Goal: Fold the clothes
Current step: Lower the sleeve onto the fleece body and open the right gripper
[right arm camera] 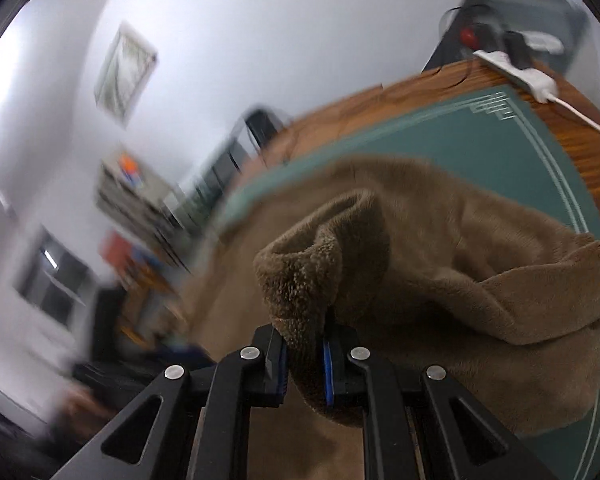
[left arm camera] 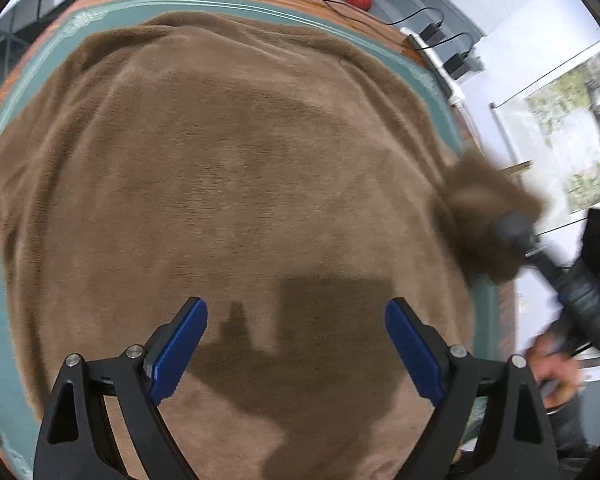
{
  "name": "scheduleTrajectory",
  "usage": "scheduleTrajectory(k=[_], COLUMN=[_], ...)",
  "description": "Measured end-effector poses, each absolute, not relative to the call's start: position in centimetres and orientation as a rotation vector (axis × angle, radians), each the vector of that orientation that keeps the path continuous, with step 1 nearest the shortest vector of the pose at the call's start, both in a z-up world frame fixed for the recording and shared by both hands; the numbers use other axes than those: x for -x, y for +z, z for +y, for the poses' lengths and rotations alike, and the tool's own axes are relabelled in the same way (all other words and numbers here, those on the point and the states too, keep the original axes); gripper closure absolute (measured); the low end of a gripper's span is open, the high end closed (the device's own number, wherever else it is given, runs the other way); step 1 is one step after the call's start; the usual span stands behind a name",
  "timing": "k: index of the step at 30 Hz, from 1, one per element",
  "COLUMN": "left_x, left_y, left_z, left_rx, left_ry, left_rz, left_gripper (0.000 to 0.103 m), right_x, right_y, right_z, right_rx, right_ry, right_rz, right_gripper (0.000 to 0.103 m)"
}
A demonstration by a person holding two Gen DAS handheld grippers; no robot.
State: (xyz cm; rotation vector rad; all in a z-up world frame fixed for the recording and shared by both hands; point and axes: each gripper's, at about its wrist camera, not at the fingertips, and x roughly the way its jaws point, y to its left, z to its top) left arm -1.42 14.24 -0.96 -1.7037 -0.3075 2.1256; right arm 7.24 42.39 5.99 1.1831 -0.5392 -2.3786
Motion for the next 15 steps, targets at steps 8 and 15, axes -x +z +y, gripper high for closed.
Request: scheduleTrajectory(k=[8,15], left_x=[2.9,4.7], left_y=[-1.7,-2.6], left_z=[15.2,18.7], left_rx=[1.667,1.675], left_ry=[1.979,1.903], left_rz=[-0.510,-0.505], left_gripper=[0.010,0.010], right_x=[-8.4,-8.6], right_y=[2.0,1.9], right_z=[36.6,38.1], right_rx=[-1.299,-1.326], right_ry=[-2.361,-2.366], right_rz=[-0.143,-0.228], right_gripper=[0.029,0.022])
